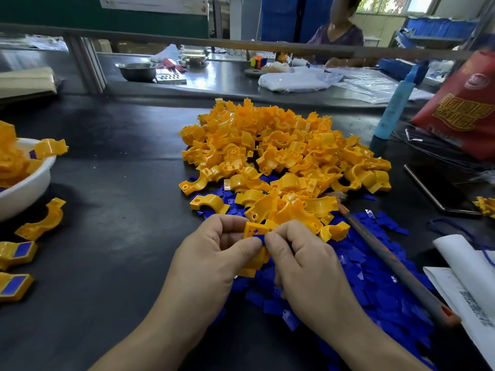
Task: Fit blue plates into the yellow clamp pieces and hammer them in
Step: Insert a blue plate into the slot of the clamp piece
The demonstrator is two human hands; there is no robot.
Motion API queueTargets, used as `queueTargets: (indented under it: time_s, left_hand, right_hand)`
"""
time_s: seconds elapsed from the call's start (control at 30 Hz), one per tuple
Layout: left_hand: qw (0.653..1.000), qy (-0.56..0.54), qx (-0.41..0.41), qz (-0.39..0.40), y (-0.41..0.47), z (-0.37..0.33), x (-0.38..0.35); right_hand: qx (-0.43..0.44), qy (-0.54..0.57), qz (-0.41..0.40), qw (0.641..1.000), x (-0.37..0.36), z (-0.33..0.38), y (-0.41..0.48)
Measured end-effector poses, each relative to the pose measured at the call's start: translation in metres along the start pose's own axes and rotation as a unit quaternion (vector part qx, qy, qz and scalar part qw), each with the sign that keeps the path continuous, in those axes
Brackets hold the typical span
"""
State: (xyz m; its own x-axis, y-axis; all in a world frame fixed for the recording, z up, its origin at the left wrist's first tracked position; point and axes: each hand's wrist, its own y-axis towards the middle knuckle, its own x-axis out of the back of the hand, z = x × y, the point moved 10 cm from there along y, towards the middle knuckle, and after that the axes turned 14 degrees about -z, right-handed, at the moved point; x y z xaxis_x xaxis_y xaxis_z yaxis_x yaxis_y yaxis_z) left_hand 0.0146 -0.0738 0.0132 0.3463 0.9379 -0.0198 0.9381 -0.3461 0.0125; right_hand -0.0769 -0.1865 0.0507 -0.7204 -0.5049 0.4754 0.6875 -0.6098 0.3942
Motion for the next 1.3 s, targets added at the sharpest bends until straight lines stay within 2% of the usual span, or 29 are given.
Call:
queueTargets:
  time_s: [0.17,0.3,0.43,0.67,0.8,0.9,1.0,1.13,1.3]
  left_hand:
    - [1.0,0.002,0.005,0.001,0.001,-0.001,0.002]
    - [1.0,0.009,0.01,0.007,0.001,-0.002,0.001]
    - [1.0,0.018,0.007,0.018,0.001,-0.001,0.0]
    - [0.999,0.022,-0.004,0.034,0.001,-0.001,-0.003]
    - [0.999,0.028,-0.015,0.036,-0.001,-0.005,-0.003]
    - [0.999,0.029,-0.025,0.029,-0.003,-0.008,-0.001]
    - [0.999,0.018,-0.024,0.035,-0.005,-0.01,-0.003]
    - [0.999,0.007,-0.013,0.039,-0.006,-0.011,-0.003]
    - [1.0,0.015,-0.001,0.025,-0.005,-0.007,0.002]
  right_hand:
    - [0.083,-0.037,-0.027,0.995,0.003,0.012,-0.002]
    - [0.069,-0.016,-0.025,0.997,0.003,0.011,-0.002]
    - [0.178,-0.088,-0.061,0.978,0.011,0.033,-0.004]
    - [0.219,-0.092,-0.063,0.969,0.015,0.041,-0.004]
    - [0.185,-0.075,-0.052,0.978,0.015,0.033,-0.002]
    - [0.069,0.0,-0.025,0.997,0.012,0.016,0.001]
    - [-0.01,0.097,0.031,0.995,0.001,0.008,0.0]
    - [-0.028,0.169,0.059,0.983,-0.003,0.011,-0.002]
    - [0.012,0.169,0.041,0.985,0.002,0.016,-0.001]
